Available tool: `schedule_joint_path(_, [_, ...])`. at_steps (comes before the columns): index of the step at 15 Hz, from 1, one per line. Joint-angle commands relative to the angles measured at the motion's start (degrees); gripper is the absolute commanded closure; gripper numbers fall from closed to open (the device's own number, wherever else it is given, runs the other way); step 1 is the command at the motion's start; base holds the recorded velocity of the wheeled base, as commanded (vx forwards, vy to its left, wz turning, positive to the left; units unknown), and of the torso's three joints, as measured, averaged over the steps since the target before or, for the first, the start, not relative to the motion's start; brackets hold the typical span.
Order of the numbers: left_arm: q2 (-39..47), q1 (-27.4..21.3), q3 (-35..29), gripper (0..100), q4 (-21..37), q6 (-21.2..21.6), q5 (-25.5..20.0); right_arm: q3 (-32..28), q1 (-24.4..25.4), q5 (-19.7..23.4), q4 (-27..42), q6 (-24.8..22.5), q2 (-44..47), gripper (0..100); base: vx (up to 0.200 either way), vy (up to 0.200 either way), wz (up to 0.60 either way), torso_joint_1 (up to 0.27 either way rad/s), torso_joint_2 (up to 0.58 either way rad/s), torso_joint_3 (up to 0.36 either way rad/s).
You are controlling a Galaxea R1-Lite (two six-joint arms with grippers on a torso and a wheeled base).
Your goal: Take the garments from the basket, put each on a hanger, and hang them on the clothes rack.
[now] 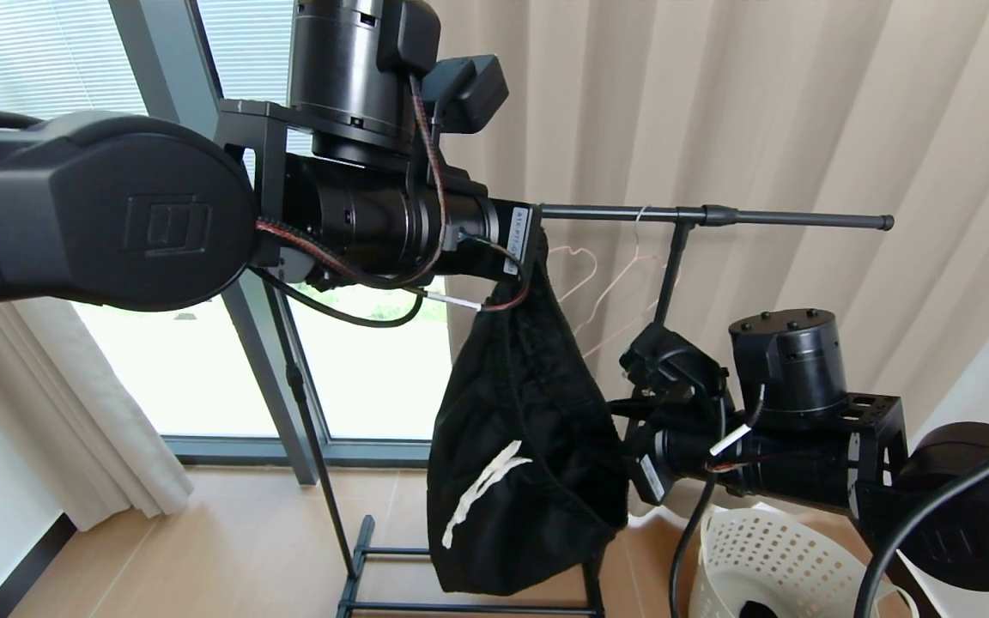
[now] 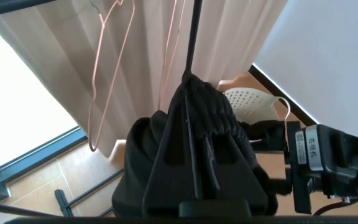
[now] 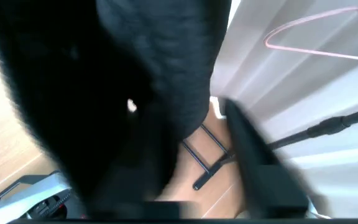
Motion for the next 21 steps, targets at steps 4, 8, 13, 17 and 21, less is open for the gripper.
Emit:
schedule_joint_path(4, [-2.7,0.3,5.3,100,-0.1,1.5,-0.2,2.9,-7.0,0.1,-0.1,0.3,-4.1,100,0.000,0.000,0.00,0.000,0.00,0.000])
schedule_joint_path(8, [-4.8,0.3,11.6,100,-0.3,2.7,-2.7,2.1,-11.6,-0.1,0.4,0.1,-9.6,100,0.000,0.000,0.00,0.000,0.00,0.000])
schedule_joint_path(13, [-6.9,0.3,19.9,0,-0.5,5.3,-3.1,0.1,-13.2,-2.5,0.7,4.0,-12.6,100,0.000,0.000,0.00,0.000,0.00,0.000])
schedule_joint_path(17, [-13.5,4.3,29.2,0,-0.8,10.5,-15.5,-2.4,-14.4,-10.5,0.7,5.9,-11.9,100,0.000,0.000,0.00,0.000,0.00,0.000])
schedule_joint_path(21, [-13.5,8.5,30.4,0,-1.7,11.3,-20.4,-0.1,-14.4,-14.7,0.7,6.2,-14.8,100,0.000,0.000,0.00,0.000,0.00,0.000])
